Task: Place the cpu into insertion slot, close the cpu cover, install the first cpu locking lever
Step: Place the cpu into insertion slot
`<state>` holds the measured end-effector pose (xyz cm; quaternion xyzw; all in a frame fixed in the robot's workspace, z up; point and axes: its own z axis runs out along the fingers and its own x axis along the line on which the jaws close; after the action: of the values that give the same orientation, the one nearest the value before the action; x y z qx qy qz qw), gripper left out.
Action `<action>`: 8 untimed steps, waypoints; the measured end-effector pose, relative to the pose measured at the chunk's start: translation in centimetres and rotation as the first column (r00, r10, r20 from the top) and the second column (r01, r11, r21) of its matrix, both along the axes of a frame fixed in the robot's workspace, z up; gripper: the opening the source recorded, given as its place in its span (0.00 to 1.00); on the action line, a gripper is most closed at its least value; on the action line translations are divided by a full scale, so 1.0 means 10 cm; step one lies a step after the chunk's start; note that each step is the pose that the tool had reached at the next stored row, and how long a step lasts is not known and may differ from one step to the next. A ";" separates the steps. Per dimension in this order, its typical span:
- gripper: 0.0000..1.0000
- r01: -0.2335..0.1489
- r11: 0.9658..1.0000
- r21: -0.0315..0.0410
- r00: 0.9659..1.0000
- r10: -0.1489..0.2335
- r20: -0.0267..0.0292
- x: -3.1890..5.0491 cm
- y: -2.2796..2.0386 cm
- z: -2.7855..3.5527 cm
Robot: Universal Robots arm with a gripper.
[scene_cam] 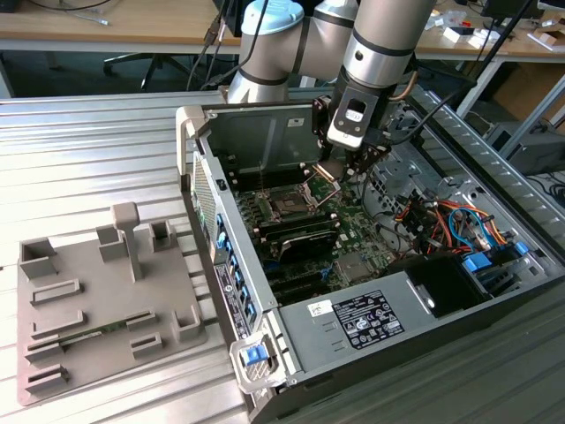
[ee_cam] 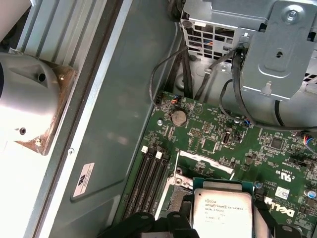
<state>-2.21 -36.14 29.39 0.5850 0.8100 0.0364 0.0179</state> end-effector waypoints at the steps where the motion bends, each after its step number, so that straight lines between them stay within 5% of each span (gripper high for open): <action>1: 0.55 0.001 1.000 0.000 1.000 -0.001 0.000 0.000 0.000 0.000; 8: 0.55 0.005 1.000 0.000 1.000 -0.005 0.000 0.000 0.000 -0.001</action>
<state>-2.21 -36.14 29.38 0.5871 0.8085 0.0364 0.0180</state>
